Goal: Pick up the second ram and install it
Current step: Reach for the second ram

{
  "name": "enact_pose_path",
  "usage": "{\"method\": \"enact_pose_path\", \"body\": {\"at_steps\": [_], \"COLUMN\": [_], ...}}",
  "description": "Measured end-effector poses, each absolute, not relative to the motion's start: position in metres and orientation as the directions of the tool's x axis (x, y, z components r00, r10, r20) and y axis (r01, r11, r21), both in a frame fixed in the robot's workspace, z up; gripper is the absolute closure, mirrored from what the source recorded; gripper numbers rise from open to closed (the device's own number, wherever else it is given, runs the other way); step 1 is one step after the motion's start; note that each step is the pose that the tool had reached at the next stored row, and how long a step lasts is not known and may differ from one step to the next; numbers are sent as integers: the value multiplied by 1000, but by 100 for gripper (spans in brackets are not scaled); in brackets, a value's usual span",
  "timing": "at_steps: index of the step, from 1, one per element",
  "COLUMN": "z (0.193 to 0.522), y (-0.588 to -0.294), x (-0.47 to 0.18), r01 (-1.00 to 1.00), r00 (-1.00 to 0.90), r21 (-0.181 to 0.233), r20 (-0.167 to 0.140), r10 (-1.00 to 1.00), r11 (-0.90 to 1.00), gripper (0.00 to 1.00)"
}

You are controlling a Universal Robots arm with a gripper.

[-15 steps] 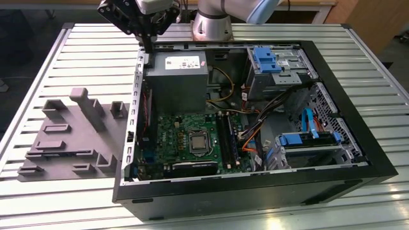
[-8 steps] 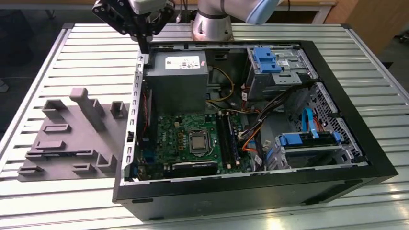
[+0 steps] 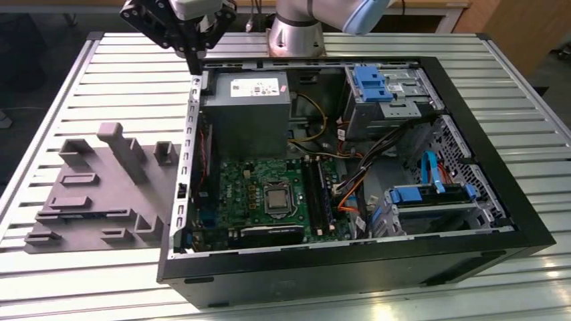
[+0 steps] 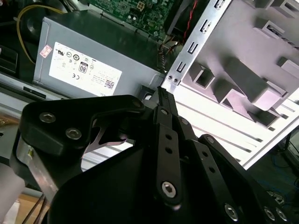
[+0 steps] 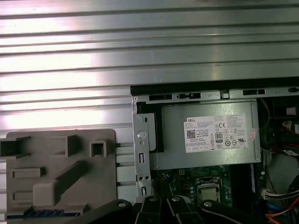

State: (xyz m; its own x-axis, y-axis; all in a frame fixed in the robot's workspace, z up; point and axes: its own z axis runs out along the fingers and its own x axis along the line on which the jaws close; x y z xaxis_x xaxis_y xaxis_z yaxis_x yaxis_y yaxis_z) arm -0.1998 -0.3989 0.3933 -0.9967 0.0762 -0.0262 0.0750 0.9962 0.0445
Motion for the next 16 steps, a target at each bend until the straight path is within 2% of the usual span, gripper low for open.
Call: {"method": "enact_pose_path", "body": {"at_steps": [16], "z": [393], "y": [-399], "x": [-219], "r01": [75], "r00": [-997], "r21": [45], "r20": [-27], "r10": [76], "r11": [996], "gripper": [89]}}
